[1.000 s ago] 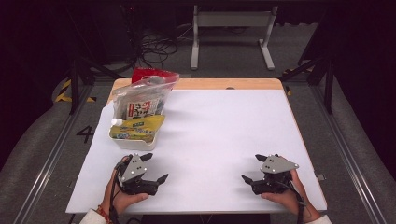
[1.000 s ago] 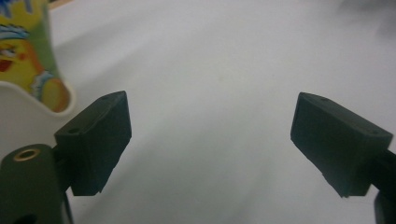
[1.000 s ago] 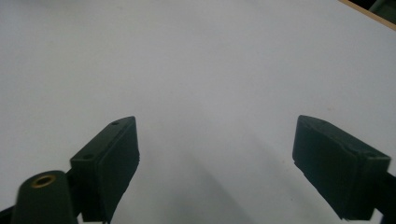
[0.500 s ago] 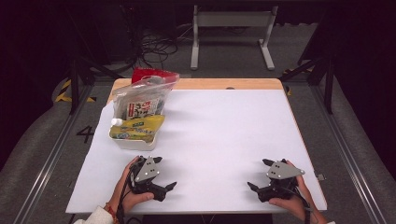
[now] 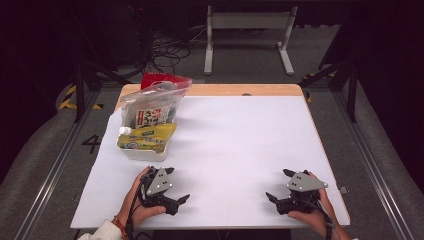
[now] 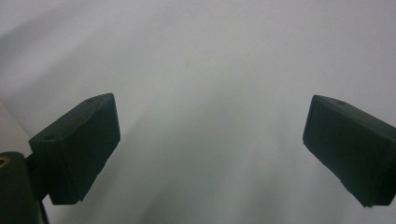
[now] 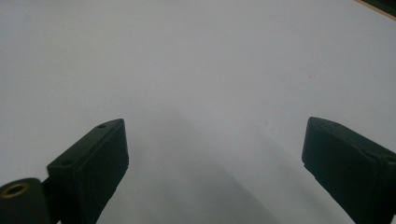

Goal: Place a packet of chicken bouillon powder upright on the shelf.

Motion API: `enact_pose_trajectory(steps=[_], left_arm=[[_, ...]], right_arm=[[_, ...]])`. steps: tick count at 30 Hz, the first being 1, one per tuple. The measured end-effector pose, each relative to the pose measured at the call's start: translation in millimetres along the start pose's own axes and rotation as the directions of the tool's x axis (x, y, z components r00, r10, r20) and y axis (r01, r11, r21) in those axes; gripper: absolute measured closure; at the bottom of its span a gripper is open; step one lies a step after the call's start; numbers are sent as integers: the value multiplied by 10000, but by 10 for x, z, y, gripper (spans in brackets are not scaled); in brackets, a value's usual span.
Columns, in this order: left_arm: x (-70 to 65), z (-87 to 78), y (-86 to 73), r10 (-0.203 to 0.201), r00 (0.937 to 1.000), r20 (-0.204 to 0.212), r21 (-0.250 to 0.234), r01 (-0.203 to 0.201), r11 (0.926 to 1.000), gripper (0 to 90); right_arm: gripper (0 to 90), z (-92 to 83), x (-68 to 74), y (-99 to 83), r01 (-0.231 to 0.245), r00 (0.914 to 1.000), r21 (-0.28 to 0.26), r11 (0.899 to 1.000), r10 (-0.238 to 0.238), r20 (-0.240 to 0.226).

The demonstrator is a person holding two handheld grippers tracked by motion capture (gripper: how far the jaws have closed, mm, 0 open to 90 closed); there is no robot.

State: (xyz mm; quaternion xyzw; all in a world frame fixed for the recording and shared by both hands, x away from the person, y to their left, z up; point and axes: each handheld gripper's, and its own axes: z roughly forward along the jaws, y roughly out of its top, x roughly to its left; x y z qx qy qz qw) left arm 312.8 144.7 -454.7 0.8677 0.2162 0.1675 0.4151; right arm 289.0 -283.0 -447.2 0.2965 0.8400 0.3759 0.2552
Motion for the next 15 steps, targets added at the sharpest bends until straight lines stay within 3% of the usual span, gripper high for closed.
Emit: enact_pose_trajectory(steps=[15], left_arm=[[24,-6,-2,8,10000,8,6,-8,10000,51]], right_arm=[[72,-9,0,8,4,9999,-71,10000,-2,155]])
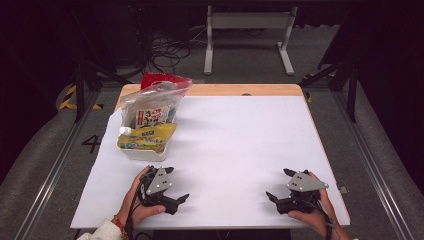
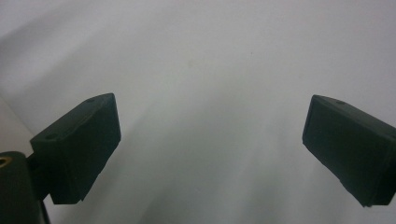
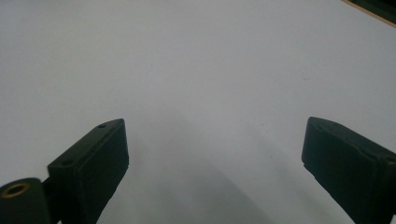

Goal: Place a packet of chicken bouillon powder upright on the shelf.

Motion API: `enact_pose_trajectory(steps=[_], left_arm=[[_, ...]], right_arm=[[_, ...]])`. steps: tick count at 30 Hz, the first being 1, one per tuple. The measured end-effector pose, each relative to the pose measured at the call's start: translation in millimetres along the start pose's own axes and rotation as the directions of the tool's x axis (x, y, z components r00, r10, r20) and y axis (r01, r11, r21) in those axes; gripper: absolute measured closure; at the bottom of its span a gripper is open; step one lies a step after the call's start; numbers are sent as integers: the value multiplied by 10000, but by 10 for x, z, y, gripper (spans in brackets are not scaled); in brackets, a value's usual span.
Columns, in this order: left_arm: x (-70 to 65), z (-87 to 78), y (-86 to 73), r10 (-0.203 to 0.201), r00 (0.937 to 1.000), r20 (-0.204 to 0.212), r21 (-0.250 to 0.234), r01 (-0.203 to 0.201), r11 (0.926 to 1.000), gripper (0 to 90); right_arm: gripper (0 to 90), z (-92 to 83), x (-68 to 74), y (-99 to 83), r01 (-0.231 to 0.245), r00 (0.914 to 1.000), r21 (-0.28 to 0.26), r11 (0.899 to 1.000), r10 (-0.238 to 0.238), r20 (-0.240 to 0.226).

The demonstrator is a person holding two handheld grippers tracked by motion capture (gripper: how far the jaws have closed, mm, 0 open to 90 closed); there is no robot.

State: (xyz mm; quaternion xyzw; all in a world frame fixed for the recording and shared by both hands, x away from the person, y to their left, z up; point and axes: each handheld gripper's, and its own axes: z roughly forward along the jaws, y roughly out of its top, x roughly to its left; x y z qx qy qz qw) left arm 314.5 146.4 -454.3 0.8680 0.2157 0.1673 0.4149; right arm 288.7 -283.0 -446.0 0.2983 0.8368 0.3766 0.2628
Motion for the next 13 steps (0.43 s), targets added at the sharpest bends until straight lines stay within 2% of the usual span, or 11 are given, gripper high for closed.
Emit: enact_pose_trajectory(steps=[3,13], left_arm=[[1,8,4,42,10000,36,23,-42,10000,51],[11,52,28,62,9998,176,47,-63,10000,51]], right_arm=[[72,-15,-11,0,-133,9999,-137,9998,132,-10],[72,-36,-6,-26,-162,9998,-93,9998,163,108]])
